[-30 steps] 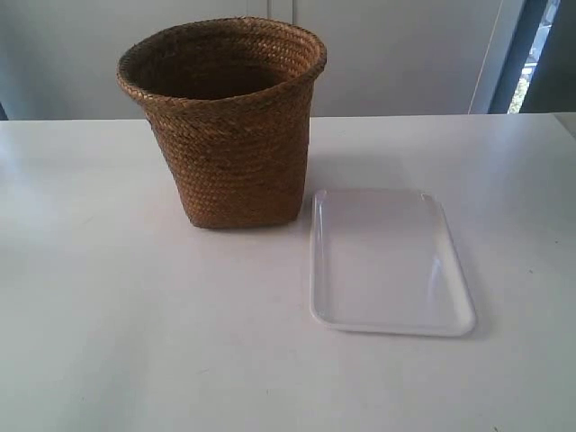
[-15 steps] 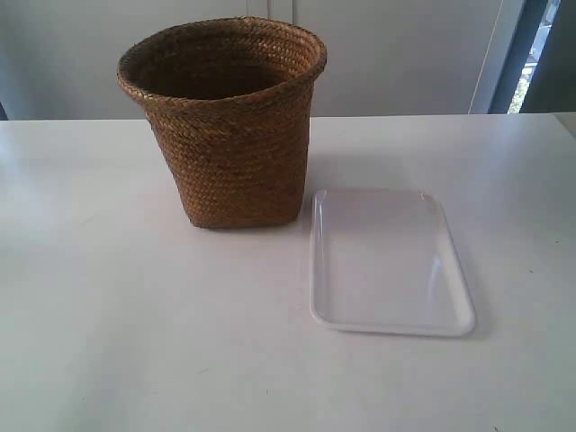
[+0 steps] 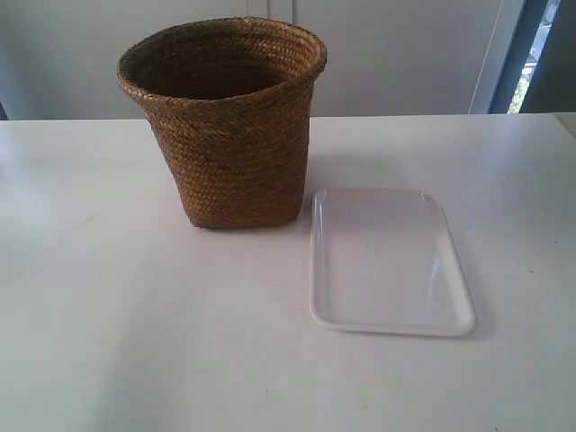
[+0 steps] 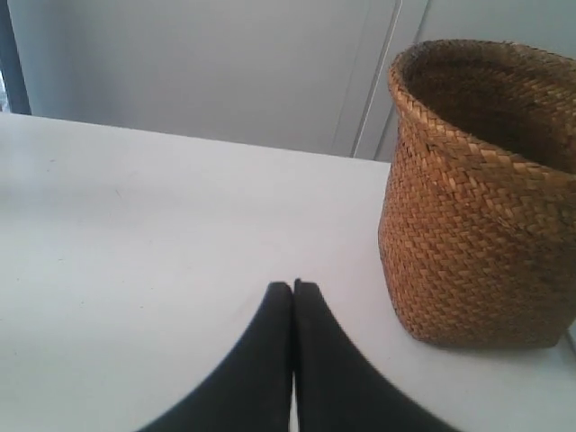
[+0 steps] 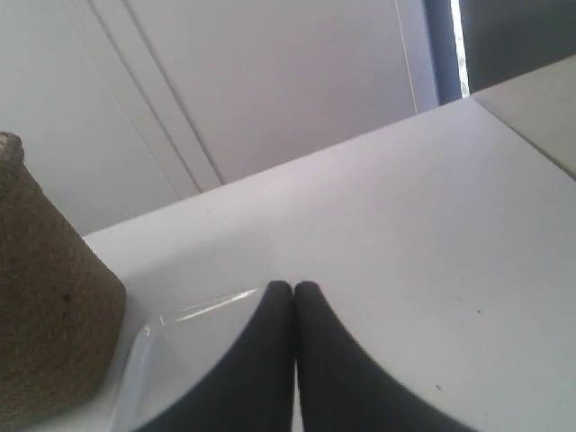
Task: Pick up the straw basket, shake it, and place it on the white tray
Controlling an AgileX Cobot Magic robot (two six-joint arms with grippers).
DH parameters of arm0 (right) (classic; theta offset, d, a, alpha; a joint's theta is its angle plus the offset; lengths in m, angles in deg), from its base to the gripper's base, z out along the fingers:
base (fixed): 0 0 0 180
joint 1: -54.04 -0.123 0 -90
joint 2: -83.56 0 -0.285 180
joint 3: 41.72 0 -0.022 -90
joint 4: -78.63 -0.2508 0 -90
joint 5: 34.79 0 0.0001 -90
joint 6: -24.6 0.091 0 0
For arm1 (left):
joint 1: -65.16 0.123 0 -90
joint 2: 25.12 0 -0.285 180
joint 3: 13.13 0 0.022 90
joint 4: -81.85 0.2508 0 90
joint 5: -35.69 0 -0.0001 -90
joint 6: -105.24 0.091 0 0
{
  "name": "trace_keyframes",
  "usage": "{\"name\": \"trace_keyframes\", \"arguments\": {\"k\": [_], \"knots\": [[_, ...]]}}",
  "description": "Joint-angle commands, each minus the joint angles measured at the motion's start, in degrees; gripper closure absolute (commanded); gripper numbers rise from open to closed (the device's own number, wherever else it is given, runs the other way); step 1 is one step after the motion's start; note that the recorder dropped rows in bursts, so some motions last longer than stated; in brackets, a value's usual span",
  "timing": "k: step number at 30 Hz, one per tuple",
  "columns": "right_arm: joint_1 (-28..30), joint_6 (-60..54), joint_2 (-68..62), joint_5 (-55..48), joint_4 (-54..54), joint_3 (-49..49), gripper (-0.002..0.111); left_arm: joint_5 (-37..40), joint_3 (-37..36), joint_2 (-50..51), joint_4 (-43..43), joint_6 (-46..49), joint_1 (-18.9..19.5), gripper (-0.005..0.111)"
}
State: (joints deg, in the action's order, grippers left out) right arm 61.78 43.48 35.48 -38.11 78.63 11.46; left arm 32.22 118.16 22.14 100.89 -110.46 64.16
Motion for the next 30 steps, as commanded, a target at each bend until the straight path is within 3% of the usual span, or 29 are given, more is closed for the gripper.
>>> {"name": "trace_keyframes", "arguments": {"k": [1,6,9,15,20,26,30], "knots": [[0.29,-0.92,-7.93,-3.88,0.38,-5.40,0.108,0.08,3.34,5.98,0.29,-0.78,-0.30,0.107],[0.03,-1.59,-14.51,-10.39,0.38,-13.46,0.108,1.49,7.50,11.85,0.29,-2.90,-0.30,0.107],[-1.07,-8.08,-17.67,-16.13,0.00,-18.38,0.108,4.64,9.02,14.08,0.29,-4.54,-0.30,0.107],[-2.33,-17.22,-23.73,-25.08,-6.70,-25.88,0.108,11.27,9.39,15.18,0.29,-4.54,-0.30,0.107],[-2.62,-23.28,-28.82,-28.34,-12.98,-31.09,0.108,12.33,11.35,15.29,0.29,-4.29,-0.30,0.107],[-2.62,-29.15,-35.19,-32.31,-18.71,-41.24,0.108,12.98,19.17,16.24,0.29,-1.31,-0.30,0.107],[-2.62,-29.15,-39.57,-34.51,-20.99,-48.51,0.108,17.33,26.00,20.99,0.29,-0.55,-0.30,0.107]]}}
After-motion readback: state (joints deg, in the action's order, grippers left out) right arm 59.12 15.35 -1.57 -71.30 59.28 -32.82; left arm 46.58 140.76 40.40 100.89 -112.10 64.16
